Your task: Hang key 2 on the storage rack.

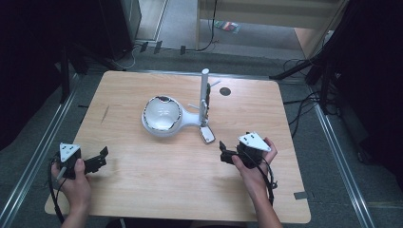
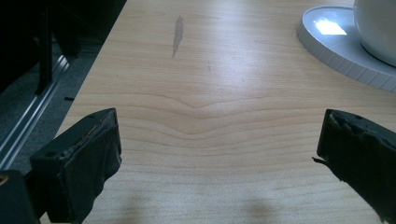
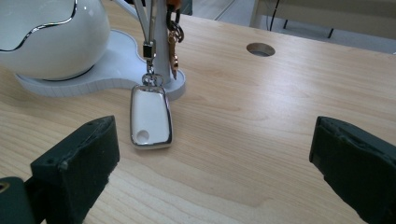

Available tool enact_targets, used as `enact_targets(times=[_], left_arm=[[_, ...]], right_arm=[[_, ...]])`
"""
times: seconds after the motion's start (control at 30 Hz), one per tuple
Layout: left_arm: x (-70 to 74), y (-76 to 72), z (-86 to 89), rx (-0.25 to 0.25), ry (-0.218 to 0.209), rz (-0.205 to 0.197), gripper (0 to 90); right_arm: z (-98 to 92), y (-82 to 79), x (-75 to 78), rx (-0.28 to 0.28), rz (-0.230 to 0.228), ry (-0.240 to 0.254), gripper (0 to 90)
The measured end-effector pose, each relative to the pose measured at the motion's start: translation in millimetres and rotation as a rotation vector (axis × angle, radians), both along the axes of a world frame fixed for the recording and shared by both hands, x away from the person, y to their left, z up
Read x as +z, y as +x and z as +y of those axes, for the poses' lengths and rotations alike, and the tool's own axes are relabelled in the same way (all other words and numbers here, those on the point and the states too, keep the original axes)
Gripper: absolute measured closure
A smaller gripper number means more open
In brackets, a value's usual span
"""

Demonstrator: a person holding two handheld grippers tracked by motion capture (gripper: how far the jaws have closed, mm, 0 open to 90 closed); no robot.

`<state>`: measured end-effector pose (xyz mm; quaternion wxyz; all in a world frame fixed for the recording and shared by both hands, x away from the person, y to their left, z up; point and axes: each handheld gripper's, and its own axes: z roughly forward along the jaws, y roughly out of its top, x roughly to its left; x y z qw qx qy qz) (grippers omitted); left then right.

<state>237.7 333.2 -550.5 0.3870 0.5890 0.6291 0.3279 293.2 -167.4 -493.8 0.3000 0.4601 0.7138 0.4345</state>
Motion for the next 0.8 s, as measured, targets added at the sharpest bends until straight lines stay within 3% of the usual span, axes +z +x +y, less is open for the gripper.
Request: enact_targets(times=[0.23,0.8], left_arm=[[0.1,0.0,-0.4,0.001,0.004,0.001,0.0],[0.1,0.0,-0.8,0.000,0.010,0.003,0.1]], right_arm=[[-15.5,-4.1,-2.1,-0.007,0.005,0.023,1.5],[-56.9,-17.1,-16.0,-0.032,0.020,0.021,1.5]])
